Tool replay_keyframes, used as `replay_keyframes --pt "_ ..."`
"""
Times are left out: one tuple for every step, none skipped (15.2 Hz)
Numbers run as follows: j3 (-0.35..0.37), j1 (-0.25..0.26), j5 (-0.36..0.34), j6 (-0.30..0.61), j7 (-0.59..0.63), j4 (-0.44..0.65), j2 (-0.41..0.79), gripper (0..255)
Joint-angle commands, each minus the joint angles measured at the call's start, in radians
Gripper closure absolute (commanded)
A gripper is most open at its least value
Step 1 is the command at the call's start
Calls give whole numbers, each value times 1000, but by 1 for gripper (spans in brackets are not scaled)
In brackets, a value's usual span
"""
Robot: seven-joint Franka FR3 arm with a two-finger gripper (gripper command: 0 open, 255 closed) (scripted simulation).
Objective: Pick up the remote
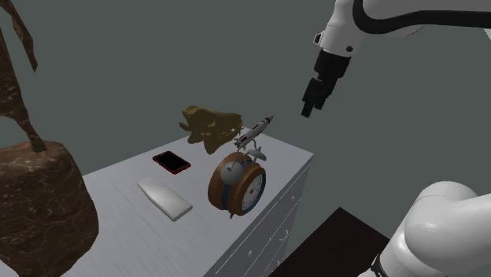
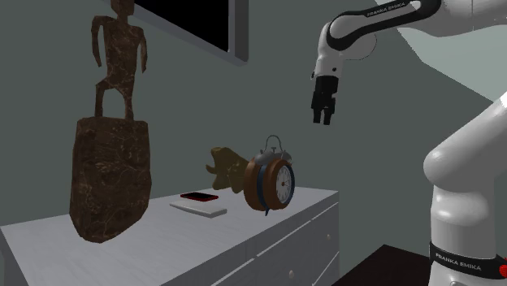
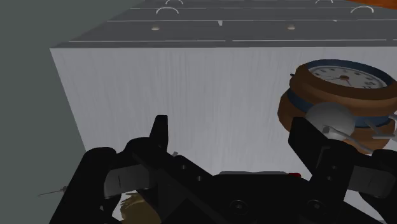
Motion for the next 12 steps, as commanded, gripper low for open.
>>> replay_keyframes --pt "0 0 0 0 0 0 0 0" --pt "18 5 8 17 17 0 21 0" --pt "36 9 16 34 35 1 42 0" --pt "53 14 23 51 52 3 65 0" --pt "71 18 29 68 69 6 88 0" --pt "89 21 35 84 87 11 113 0" --pt "107 25 40 101 104 16 138 0" --pt "124 28 44 117 121 23 164 0" --pt "142 31 47 133 139 31 191 0" --pt "159 34 50 148 157 40 219 0" --pt "176 36 51 163 175 50 248 0" --pt "194 39 52 178 193 61 278 0"
